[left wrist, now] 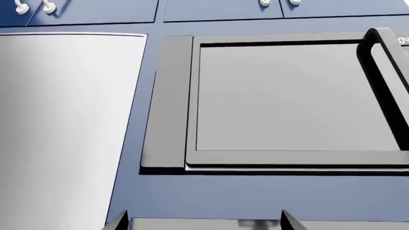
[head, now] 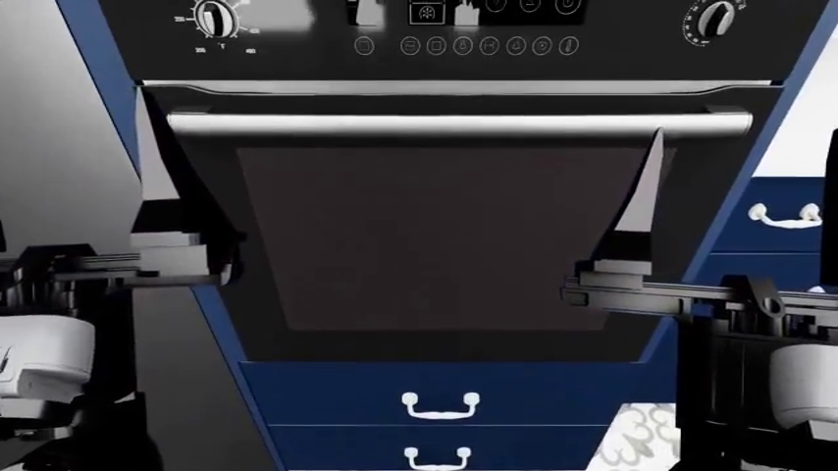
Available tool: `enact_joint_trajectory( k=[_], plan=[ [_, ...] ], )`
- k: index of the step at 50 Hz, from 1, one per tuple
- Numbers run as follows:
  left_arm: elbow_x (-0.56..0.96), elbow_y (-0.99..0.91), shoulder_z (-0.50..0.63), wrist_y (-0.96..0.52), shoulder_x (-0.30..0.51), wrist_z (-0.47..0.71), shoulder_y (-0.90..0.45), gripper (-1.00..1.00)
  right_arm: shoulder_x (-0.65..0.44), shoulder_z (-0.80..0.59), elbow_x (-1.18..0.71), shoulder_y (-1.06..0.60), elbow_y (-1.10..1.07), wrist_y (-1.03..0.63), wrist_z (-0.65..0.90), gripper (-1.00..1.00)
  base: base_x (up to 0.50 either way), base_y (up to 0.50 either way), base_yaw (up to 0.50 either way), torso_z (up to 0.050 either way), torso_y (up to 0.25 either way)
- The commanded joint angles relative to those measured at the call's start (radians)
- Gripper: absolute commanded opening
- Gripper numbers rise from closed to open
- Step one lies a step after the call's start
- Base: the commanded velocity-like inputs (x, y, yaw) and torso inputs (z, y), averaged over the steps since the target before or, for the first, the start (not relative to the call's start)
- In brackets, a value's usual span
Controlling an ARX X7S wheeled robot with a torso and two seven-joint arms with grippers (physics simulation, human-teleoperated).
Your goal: Preheat the oven by turning the temperature knob.
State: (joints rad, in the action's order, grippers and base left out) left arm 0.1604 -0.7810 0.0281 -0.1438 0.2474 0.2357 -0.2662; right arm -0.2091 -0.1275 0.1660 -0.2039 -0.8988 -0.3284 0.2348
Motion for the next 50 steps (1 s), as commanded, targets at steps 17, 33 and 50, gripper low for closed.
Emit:
enact_joint_trajectory(
  k=[17,33,50],
  plan=[
    [0.059,-0.009,-0.006,0.04,0.026,-0.015,0.007,1.0,-0.011,-0.015,-0.003,-0.009,0.017,0.003,0.017,1.0,0.0,0.0,0.0,0.05,0.0],
    [0.06,-0.007,0.001,0.042,0.033,-0.007,0.004,1.0,-0.018,-0.021,-0.007,-0.015,0.037,0.018,0.028,1.0,0.0,0.0,0.0,0.05,0.0],
    [0.046,-0.011,0.008,0.034,0.038,0.013,0.005,1.0,-0.032,-0.031,0.0,-0.002,0.016,0.014,0.034,1.0,0.0,0.17,0.0,0.022,0.0]
  ],
)
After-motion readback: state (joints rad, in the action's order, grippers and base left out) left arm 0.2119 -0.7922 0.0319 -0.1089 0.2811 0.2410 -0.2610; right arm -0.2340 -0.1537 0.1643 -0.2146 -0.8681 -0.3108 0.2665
